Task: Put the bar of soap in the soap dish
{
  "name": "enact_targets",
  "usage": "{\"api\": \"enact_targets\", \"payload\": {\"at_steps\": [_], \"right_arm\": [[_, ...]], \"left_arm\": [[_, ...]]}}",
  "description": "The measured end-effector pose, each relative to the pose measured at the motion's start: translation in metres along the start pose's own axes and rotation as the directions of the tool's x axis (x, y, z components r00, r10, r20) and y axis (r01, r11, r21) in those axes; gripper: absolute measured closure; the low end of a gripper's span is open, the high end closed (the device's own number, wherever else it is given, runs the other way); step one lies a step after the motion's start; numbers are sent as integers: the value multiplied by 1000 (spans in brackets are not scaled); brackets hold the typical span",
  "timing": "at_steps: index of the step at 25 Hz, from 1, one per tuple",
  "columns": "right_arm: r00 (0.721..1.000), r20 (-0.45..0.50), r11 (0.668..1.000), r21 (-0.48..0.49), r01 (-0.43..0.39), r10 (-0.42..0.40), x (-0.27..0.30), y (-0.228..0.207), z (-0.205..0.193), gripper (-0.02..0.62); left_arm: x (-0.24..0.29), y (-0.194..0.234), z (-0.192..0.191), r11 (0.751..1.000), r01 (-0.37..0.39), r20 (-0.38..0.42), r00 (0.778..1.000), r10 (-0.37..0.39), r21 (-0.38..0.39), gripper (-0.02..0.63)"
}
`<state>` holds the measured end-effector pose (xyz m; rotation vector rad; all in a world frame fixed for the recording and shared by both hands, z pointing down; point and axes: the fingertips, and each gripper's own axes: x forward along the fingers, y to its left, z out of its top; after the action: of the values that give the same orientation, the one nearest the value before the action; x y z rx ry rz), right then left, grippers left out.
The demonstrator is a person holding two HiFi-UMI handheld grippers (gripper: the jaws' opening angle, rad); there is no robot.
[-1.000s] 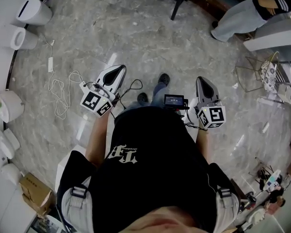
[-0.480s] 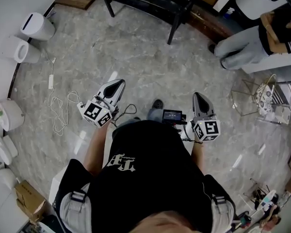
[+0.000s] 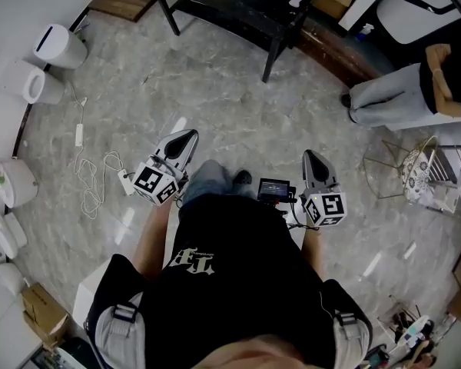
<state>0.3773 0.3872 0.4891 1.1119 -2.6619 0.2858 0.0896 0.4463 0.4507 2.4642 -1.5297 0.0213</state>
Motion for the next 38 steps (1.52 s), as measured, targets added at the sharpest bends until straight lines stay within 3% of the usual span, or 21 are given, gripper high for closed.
{"api": "enact_targets", "payload": {"at_steps": [11, 18, 22, 29, 38], "right_arm": [[999, -23, 999, 14, 41, -40, 66, -38, 10, 588], [997, -20, 997, -13, 77, -78, 143, -48, 56, 588], [995, -37, 995, -30, 94, -95, 185, -42, 83, 588], [996, -73, 987, -157, 36, -48, 272, -8, 124, 588], [992, -110, 987, -156, 45, -63, 325, -1, 130, 588]], "left_arm": [[67, 59, 7, 1000, 28, 11, 1000, -28, -7, 604], [123, 130, 35, 996, 92, 29, 995, -92, -10, 604], [140, 173, 58, 992, 123, 48, 991, -123, -8, 604], [149, 252, 71, 993, 111, 66, 992, -108, -42, 604], [148, 315, 79, 995, 89, 70, 994, -85, -55, 604]]}}
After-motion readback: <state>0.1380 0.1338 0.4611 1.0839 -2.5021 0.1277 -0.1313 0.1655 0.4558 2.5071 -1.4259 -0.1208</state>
